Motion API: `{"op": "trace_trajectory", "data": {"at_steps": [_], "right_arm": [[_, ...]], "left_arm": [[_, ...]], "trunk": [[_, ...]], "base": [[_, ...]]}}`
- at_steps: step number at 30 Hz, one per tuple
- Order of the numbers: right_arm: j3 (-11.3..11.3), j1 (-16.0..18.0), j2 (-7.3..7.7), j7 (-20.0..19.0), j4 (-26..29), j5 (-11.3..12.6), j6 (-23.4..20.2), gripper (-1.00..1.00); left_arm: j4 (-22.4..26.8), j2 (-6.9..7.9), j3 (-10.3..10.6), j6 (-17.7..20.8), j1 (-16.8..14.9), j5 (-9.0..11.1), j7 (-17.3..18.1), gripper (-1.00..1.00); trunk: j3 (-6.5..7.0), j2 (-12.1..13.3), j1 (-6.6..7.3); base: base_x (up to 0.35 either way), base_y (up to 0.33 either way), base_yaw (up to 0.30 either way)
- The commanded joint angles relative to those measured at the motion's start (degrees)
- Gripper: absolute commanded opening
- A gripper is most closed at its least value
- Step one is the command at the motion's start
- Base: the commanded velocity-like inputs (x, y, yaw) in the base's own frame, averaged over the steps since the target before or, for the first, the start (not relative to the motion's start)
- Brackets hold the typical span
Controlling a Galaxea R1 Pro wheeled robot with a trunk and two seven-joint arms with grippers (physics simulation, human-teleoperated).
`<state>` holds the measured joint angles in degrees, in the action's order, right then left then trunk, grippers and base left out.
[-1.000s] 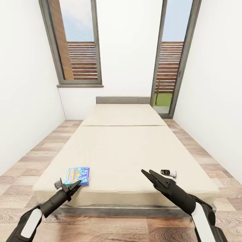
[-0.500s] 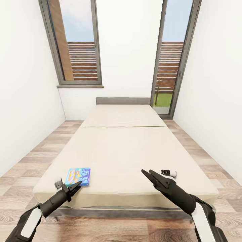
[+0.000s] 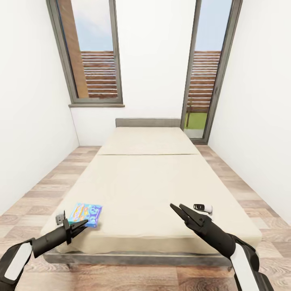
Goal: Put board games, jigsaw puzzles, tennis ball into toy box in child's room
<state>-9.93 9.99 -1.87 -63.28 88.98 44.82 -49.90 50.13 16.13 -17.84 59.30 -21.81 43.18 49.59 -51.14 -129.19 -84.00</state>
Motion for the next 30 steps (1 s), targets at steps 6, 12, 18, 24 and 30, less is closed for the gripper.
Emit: {"op": "trace_trajectory", "data": {"at_steps": [6,12,18,24,30], "right_arm": [[0.0,0.0,-0.3,0.0,0.0,0.0,-0.3,1.0],[0.2,0.0,-0.73,4.2,0.0,-0.1,-0.3,1.0],[0.3,0.0,-0.83,6.8,0.0,-0.1,-0.2,1.0],[0.4,0.0,-0.76,7.3,0.0,0.3,3.1,1.0],[0.6,0.0,-0.77,7.5,0.0,0.4,5.0,1.0]], "left_arm": [[2.0,4.21,3.6,0.6,-0.3,0.0,1.3,-1.0],[2.2,6.77,4.1,0.6,-0.3,-0.2,7.9,-1.0],[2.4,7.5,4.2,0.6,-0.5,-0.3,8.5,-1.0],[2.6,8.41,4.4,0.6,-2.2,-0.4,8.6,-1.0],[2.7,9.49,9.0,0.6,-3.5,-0.7,8.7,-1.0]], "trunk": [[1.03,2.4,1.33],[2.1,4.8,2.65],[3.18,7.2,3.97],[4.26,9.6,5.29],[5.34,12.0,6.61]], "base": [[0.0,0.0,0.0],[0.0,0.0,0.0],[0.0,0.0,0.0],[0.0,0.0,0.0],[0.0,0.0,0.0]]}}
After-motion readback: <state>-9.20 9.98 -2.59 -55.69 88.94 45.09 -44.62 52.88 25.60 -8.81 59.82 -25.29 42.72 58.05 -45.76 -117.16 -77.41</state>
